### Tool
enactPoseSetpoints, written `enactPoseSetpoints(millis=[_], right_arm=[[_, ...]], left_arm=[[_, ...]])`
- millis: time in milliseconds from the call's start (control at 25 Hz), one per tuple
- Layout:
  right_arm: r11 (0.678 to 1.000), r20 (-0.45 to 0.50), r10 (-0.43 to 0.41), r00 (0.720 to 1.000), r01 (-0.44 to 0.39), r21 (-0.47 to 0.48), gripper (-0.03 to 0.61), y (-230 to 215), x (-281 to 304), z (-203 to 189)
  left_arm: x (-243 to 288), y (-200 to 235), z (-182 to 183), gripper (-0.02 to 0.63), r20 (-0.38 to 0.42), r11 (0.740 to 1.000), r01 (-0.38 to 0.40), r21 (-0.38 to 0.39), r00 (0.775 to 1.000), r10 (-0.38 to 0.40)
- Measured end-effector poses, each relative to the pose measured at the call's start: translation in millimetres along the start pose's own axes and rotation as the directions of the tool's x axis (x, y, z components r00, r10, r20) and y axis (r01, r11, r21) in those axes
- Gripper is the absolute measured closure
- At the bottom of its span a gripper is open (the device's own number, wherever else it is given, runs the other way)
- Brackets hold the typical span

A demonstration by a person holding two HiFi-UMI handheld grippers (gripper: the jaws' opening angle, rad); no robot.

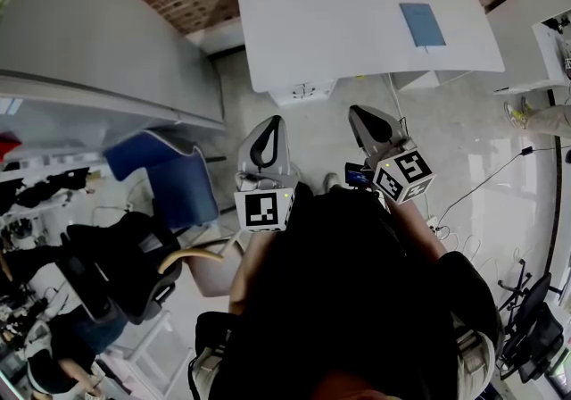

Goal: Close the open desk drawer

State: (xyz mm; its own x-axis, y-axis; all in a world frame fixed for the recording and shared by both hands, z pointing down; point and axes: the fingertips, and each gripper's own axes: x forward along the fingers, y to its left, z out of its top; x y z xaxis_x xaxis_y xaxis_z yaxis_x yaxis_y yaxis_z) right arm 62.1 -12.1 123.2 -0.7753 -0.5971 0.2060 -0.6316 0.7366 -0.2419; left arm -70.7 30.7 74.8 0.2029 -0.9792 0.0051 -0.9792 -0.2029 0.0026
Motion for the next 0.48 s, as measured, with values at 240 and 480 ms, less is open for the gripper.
enactPoseSetpoints(millis=[240,480], right_arm=[[1.000,-0.006,0.003,1.000,-0.003,0.009,0.577,1.5,2.3,-3.4],[1.000,-0.008,-0.009,1.000,0.009,0.010,0.577,-1.8,5.9,-6.3]], left_arm=[[-0.2,2.9,-1.5,0.597,-0.005,1.000,-0.004,-0.006,1.000,0.004],[0.4,6.1,-1.5,0.597,-0.001,1.000,-0.002,0.005,1.000,0.002]])
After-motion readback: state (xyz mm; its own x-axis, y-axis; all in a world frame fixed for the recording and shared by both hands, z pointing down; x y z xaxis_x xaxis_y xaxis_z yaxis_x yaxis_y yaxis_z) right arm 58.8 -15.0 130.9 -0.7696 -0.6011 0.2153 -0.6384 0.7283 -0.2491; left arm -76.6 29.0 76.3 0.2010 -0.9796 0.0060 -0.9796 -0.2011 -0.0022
